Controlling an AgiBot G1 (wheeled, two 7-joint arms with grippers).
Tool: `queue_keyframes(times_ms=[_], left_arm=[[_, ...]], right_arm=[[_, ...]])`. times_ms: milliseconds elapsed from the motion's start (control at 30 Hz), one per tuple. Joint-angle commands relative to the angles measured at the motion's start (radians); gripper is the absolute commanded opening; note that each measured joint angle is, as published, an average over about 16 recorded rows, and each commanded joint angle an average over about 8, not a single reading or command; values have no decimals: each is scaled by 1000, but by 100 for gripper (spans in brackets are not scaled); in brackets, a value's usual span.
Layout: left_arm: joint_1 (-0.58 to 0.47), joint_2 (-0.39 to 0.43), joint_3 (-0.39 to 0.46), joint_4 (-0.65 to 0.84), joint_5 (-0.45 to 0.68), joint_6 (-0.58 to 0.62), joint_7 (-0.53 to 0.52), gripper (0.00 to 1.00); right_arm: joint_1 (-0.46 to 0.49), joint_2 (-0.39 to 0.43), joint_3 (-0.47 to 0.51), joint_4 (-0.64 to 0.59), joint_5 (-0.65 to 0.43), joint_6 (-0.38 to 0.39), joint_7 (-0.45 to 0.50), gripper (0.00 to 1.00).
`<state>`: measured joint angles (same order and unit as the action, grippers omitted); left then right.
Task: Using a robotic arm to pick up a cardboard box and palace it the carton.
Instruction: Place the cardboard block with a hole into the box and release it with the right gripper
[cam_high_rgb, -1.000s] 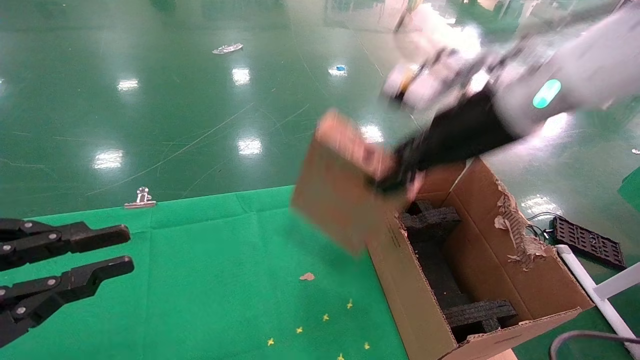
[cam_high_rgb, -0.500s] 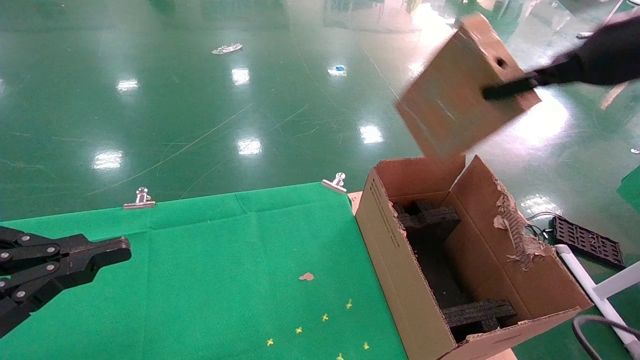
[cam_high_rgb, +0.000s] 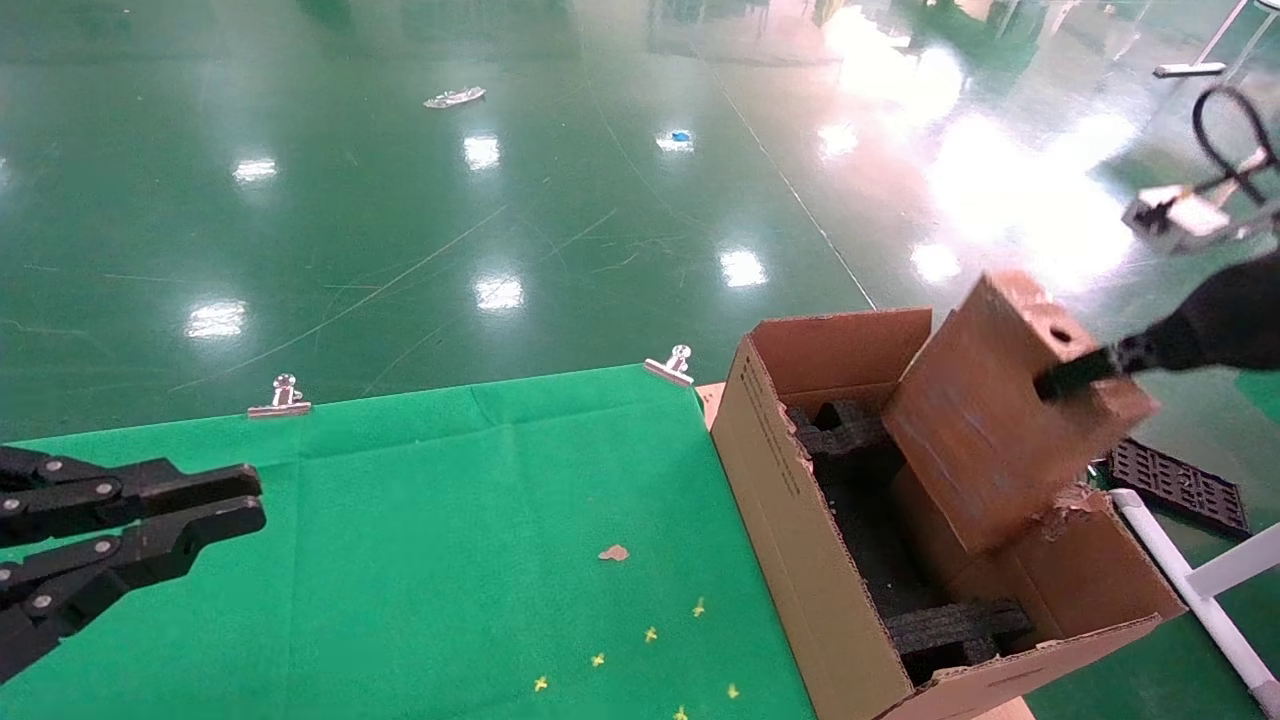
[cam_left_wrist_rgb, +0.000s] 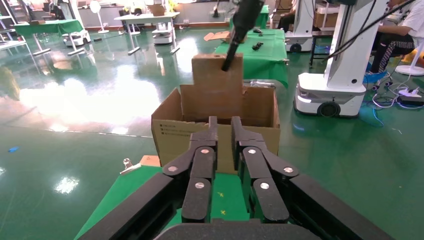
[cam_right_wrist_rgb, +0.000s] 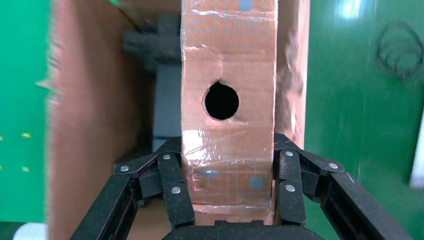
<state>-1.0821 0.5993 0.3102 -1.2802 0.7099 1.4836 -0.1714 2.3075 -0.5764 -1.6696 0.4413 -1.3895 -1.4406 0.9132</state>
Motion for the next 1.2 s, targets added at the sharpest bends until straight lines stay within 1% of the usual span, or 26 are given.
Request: queue_keyframes(times_ms=[33, 233, 533, 800, 1200], left_arm=[[0, 0, 0, 0, 0, 0, 0, 100], [0, 0, 0, 0, 0, 0, 0, 100], [0, 0, 1, 0, 0, 0, 0, 100], [0, 0, 1, 0, -1, 0, 1, 100], [0, -1, 1, 0, -1, -1, 1, 100]], right_arm=[[-24, 1, -11, -14, -10, 11, 4, 0], [-100, -21, -24, -56, -15, 59, 17, 0], [-176, -49, -40, -89, -25, 101, 44, 0], [-235, -66, -55, -75, -39, 145, 86, 0], [-363, -82, -71, -22, -35, 222, 157, 0]])
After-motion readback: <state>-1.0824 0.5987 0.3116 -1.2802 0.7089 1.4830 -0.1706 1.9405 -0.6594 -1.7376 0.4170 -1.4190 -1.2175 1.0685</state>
